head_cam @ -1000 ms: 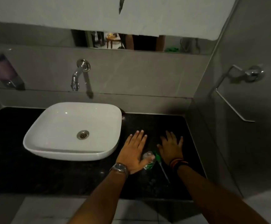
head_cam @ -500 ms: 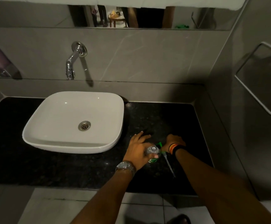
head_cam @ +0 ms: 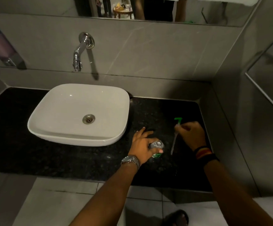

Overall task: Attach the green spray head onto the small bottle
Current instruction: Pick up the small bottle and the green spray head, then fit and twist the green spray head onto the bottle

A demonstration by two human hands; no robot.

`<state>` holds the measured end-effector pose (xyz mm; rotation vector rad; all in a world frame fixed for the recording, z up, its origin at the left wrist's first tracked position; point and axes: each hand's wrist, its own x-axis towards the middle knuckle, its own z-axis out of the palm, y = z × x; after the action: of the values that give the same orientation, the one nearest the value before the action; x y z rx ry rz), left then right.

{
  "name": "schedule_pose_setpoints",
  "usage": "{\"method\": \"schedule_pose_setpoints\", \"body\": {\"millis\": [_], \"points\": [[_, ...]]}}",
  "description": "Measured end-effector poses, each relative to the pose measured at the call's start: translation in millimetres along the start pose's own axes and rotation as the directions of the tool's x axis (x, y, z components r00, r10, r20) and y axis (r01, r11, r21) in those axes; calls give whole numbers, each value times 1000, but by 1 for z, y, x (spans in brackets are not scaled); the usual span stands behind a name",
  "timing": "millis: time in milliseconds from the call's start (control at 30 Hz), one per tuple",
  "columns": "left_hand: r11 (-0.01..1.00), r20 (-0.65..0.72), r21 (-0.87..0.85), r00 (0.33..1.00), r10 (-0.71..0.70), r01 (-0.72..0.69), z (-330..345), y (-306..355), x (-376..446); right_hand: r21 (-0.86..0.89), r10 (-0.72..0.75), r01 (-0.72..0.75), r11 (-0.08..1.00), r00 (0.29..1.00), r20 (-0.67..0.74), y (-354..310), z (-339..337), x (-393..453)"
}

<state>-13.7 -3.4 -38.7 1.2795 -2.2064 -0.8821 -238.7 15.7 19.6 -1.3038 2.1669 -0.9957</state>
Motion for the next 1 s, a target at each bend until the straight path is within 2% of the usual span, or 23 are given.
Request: {"method": "schedule_pose_setpoints", "body": {"millis": [67, 167, 300, 400, 633, 733, 867, 1000], "points": [[1000, -1, 19, 1000, 14, -14, -1, -1, 1, 118, -84, 92, 989, 994, -73, -19, -15, -12], [998, -11, 42, 999, 47, -46, -1, -2, 2, 276, -98, 127, 953, 988, -119, -44, -26, -36], [995, -30, 69, 997, 73, -71, 1, -3, 2, 281, -185, 220, 934, 972, -146, -54, -14, -59], [994, -26, 80, 997, 71, -69, -2, -2, 2, 316, -175, 208, 926, 976, -128, -50, -1, -60], [994, -18, 92, 998, 61, -59, -1, -4, 2, 271, -235, 243, 931, 970, -63, -32, 20, -63], [993, -14, 107, 998, 61, -59, 1, -6, 2, 226, -215, 209, 951, 977, 2, -16, 34, -71], [990, -15, 125, 998, 66, -64, 1, -6, 3, 176, -181, 176, 968, 983, 14, -14, 41, -72], [991, -22, 114, 997, 69, -66, 2, -7, 2, 161, -205, 189, 969, 975, 89, -11, 42, -69]]}}
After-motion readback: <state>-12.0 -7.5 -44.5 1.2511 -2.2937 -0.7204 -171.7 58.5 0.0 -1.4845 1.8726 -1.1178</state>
